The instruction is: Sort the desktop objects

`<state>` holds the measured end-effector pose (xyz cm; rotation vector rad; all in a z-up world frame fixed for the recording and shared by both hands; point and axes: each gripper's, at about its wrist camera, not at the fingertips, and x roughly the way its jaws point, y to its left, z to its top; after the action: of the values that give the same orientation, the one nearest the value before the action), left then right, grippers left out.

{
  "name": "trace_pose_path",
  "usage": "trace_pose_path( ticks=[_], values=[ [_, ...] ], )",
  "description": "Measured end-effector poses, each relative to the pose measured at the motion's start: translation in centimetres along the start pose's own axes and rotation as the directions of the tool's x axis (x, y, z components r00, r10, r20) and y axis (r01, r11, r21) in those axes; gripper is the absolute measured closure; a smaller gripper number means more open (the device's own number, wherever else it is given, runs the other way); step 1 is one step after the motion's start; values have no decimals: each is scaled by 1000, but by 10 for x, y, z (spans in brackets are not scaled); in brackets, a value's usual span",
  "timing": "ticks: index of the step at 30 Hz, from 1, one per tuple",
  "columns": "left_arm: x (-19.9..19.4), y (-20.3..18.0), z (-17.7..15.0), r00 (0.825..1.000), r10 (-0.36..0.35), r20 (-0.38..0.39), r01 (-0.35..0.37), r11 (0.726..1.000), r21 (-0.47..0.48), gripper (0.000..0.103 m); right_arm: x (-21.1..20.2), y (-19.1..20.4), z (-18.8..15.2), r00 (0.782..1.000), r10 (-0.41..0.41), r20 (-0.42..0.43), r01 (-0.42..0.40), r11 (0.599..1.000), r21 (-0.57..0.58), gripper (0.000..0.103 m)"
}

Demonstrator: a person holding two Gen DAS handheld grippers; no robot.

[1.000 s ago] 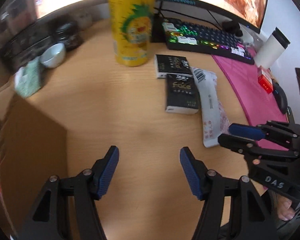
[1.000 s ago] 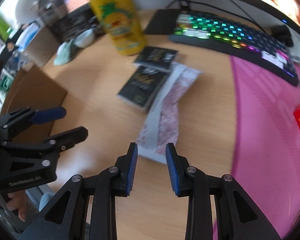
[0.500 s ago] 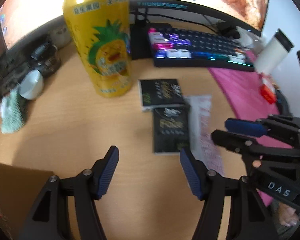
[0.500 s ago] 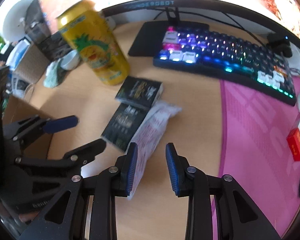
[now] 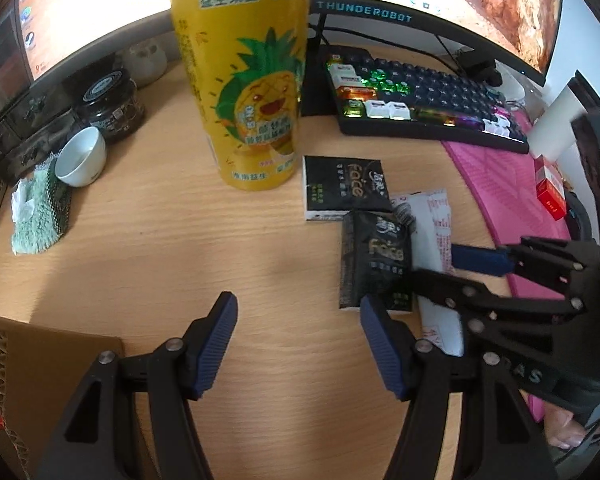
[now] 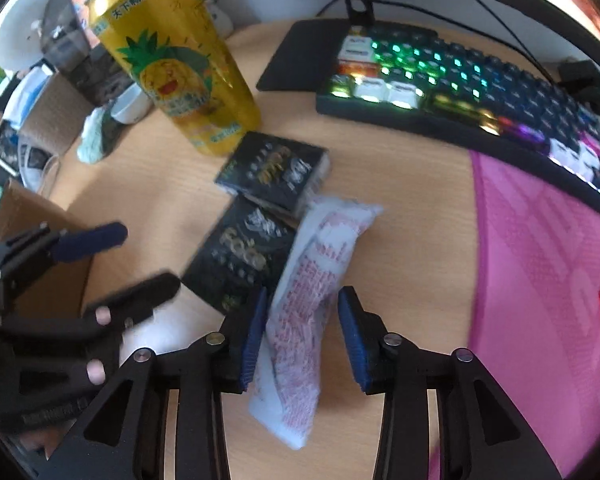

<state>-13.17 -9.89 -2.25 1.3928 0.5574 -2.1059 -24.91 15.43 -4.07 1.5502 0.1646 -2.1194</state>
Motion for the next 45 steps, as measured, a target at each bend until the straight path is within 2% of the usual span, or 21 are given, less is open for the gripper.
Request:
trace_pose_path(
  ticks=[3, 7, 13, 24, 29, 33, 37, 39, 40, 42, 45],
  values=[
    [2, -10, 4, 1000, -11, 0, 11, 1000, 17, 34, -4, -9, -10, 999, -35, 1, 35, 999, -1, 76],
    [3, -23, 9, 1000, -6, 13, 6, 999, 42, 34, -11, -24, -20, 999, -32, 2, 32, 999, 25, 76],
    [17, -34, 17, 1000, 14, -14, -13, 999, 48, 34, -14, -34, -27, 1000, -2, 10, 2, 999, 40, 76],
    [31, -42, 24, 1000, -14, -11, 15, 998, 54, 34, -15, -31, -34, 1000, -17, 17, 16, 1000, 19, 75],
    [33, -47, 22, 1000, -12, -21, 14, 996, 89, 33, -16, -27, -36, 1000, -21, 14, 21, 1000, 19, 75],
    [36, -49, 19, 999, 28, -21, -26, 994, 105, 32, -15, -25, -36, 1000, -18, 13, 18, 1000, 20, 75],
    [41, -46, 18, 999, 2, -41, 2, 996, 90, 32, -13, -25, -35, 1000, -13, 12, 13, 1000, 21, 75],
    [41, -47, 17, 999, 13, -36, -9, 995, 96, 32, -15, -27, -36, 1000, -15, 11, 15, 1000, 18, 75],
    [41, -47, 17, 999, 18, -37, -14, 995, 99, 33, -15, -26, -35, 1000, -20, 11, 20, 1000, 12, 75],
    [42, -46, 15, 999, 12, -46, -7, 995, 101, 50, -15, -24, -36, 999, -30, 12, 30, 1000, 3, 75],
    [37, -46, 6, 998, 22, -57, -15, 993, 115, 51, -18, -20, -43, 999, -44, 11, 44, 999, -4, 75]
  ],
)
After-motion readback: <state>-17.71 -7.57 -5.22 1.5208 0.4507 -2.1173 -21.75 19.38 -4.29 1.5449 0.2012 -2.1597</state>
